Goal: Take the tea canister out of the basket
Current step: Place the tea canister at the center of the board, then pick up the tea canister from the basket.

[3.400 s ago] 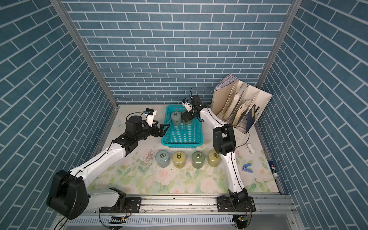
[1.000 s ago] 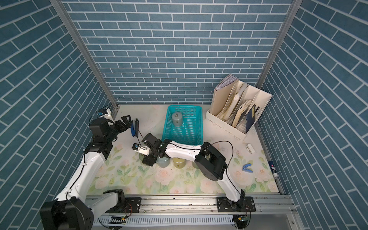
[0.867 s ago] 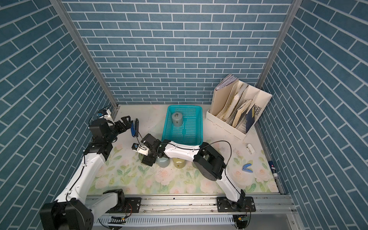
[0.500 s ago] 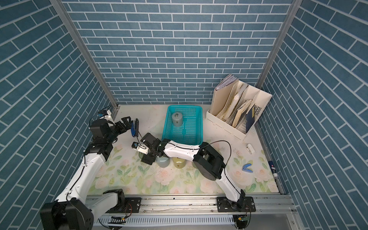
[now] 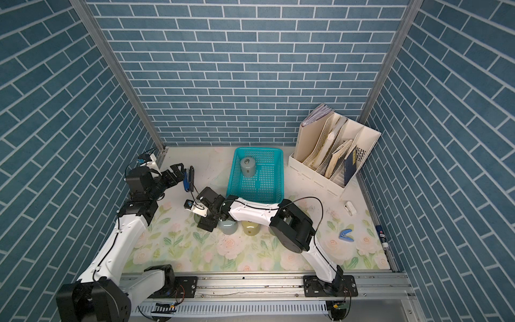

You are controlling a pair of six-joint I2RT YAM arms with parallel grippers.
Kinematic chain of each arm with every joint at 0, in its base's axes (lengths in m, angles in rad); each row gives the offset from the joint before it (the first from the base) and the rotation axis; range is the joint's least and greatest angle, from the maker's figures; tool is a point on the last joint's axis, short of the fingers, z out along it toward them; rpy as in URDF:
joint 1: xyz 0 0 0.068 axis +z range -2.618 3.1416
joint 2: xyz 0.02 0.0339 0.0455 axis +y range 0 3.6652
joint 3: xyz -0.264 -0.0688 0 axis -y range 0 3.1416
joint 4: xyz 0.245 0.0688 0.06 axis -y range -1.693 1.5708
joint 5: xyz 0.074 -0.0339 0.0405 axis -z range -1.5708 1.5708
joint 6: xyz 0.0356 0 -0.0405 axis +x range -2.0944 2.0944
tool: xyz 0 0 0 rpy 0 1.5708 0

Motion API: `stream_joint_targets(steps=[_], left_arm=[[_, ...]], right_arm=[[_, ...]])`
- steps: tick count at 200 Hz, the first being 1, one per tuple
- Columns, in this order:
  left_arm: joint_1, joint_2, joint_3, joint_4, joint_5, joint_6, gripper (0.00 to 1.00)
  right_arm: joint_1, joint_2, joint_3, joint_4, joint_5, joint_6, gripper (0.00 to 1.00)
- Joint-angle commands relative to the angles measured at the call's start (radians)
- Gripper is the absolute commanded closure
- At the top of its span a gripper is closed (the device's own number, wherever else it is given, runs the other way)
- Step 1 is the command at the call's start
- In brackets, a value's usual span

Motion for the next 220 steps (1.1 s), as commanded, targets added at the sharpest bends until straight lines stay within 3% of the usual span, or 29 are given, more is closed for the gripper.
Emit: stream_joint_targets(steps=[1,20,88,117,153,187,220], left_arm=[[0.006,-0.013,-0.008,0.001,0.022,0.009,0.0],[0.006,-0.019,0.007,-0.015,0.029,0.017,0.0],[0.005,-0.028,0.013,-0.013,0.05,0.008,0.0],[-0.002,-0.023,0.029,-0.009,0.078,0.009,0.0],[-0.061,0.005,0.073,-0.025,0.117,0.061,0.0],[-0.18,0.078,0.118,-0.055,0.124,0.137,0.0],[-0.288,0.146,0.163,-0.085,0.086,0.188,0.0]], right_arm=[[0.006,-0.039,-0.009,0.068,-0.022,0.029,0.08],[0.004,-0.042,-0.009,0.059,-0.023,0.024,0.0],[-0.021,-0.141,-0.044,0.109,-0.027,0.053,0.0],[-0.128,-0.244,-0.04,0.134,-0.072,0.144,0.0],[-0.257,-0.316,-0.072,0.127,0.035,0.166,0.0],[-0.416,-0.283,-0.06,0.104,0.094,0.218,0.0],[-0.541,-0.156,0.062,0.062,0.082,0.242,0.0]])
